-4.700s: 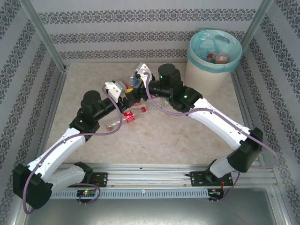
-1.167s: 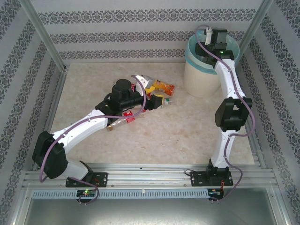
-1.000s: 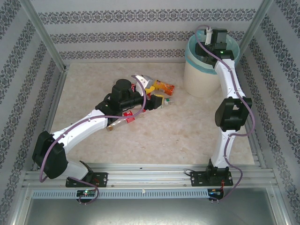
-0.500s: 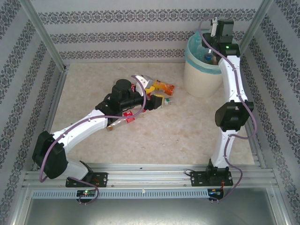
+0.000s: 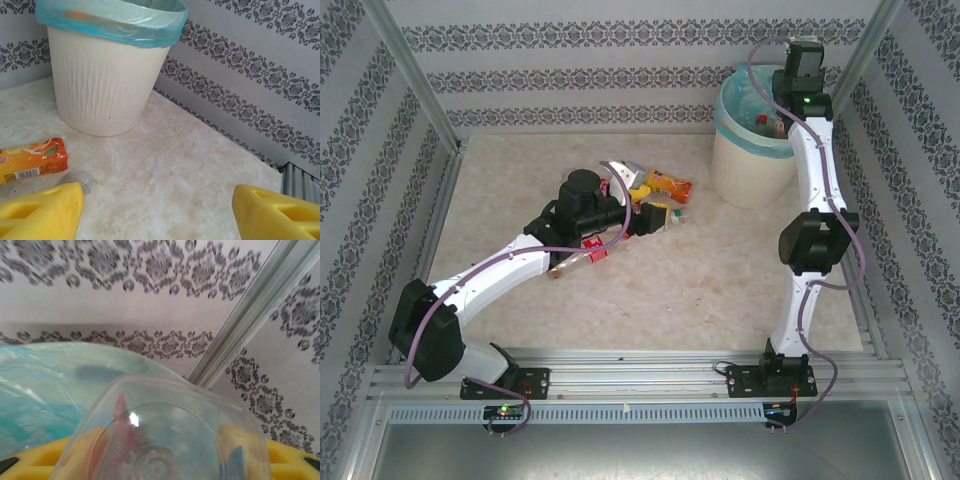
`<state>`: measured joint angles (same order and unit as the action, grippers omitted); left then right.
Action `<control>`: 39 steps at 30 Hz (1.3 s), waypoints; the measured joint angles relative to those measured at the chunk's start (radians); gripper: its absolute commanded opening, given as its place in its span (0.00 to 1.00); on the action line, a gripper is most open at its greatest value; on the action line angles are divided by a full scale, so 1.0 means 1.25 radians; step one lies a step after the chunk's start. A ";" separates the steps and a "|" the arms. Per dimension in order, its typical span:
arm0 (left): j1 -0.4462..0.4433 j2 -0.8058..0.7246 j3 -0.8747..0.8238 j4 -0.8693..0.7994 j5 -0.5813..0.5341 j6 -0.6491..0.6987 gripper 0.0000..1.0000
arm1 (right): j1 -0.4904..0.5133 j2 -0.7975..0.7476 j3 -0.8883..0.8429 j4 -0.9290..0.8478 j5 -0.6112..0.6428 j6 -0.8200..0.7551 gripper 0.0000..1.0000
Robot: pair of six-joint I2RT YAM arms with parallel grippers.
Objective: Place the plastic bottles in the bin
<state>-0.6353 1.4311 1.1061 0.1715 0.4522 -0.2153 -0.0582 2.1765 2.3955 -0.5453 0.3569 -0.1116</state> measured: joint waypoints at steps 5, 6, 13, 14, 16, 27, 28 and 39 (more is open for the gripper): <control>0.000 0.000 0.000 0.000 0.000 0.000 0.78 | -0.019 0.028 -0.020 -0.003 -0.027 0.022 0.57; 0.000 0.000 0.000 0.000 0.000 0.000 0.78 | -0.021 0.032 -0.023 -0.003 -0.033 0.024 0.57; 0.000 0.000 -0.001 0.000 0.000 0.000 0.78 | -0.025 0.052 -0.052 -0.003 -0.071 0.033 0.58; 0.000 0.000 -0.001 0.000 0.000 0.000 0.78 | -0.025 0.055 -0.056 -0.003 -0.074 0.034 0.58; 0.000 0.000 -0.001 0.000 0.000 0.001 0.78 | -0.025 0.061 -0.065 -0.004 -0.078 0.039 0.59; 0.000 0.000 -0.001 0.000 0.000 0.000 0.78 | -0.045 0.070 -0.072 -0.028 -0.107 0.062 0.67; 0.000 0.000 -0.001 0.000 0.000 0.000 0.78 | -0.046 0.074 -0.065 -0.034 -0.111 0.067 0.70; -0.001 0.000 -0.001 0.000 0.000 0.000 0.78 | -0.038 0.078 0.036 -0.091 -0.146 0.094 0.87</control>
<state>-0.6361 1.4315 1.1053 0.1715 0.4519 -0.2150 -0.1062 2.2742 2.4401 -0.6594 0.1745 0.0055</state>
